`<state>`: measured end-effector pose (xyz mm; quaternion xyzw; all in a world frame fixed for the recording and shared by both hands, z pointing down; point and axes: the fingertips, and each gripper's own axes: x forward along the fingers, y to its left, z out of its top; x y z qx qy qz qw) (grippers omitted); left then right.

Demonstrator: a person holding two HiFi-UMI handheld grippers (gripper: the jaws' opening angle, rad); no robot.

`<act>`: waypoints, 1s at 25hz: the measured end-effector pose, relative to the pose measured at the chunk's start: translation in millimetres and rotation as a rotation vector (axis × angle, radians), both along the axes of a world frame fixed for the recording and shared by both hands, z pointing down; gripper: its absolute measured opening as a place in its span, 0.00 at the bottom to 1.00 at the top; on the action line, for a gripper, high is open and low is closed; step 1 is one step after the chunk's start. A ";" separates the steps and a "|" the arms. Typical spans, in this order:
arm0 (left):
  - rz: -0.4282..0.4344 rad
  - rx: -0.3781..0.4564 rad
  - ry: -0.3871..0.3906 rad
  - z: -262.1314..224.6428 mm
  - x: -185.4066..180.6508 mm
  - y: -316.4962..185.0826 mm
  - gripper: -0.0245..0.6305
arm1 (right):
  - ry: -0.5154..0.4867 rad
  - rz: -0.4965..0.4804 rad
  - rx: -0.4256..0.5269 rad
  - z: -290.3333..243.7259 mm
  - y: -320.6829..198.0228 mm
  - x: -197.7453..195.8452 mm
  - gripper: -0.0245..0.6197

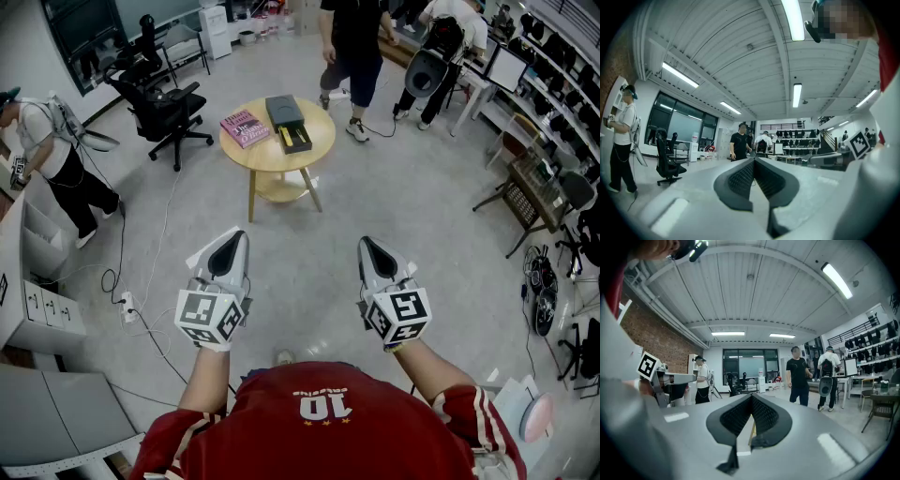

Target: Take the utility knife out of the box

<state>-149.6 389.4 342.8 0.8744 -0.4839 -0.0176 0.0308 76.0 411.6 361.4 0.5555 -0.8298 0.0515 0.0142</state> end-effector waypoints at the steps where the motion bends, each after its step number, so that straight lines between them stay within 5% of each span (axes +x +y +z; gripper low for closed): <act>1: 0.004 -0.001 0.003 -0.2 1.2 0.7 0.04 | -0.003 0.000 -0.001 -1.2 1.4 -0.1 0.02; 16: 0.063 0.003 0.034 -5.3 5.3 -7.7 0.04 | -0.030 0.031 -0.006 -3.2 5.2 -2.1 0.02; 25: 0.114 -0.013 0.038 4.5 -19.9 -26.7 0.04 | -0.020 0.032 -0.015 1.1 -6.8 -35.0 0.02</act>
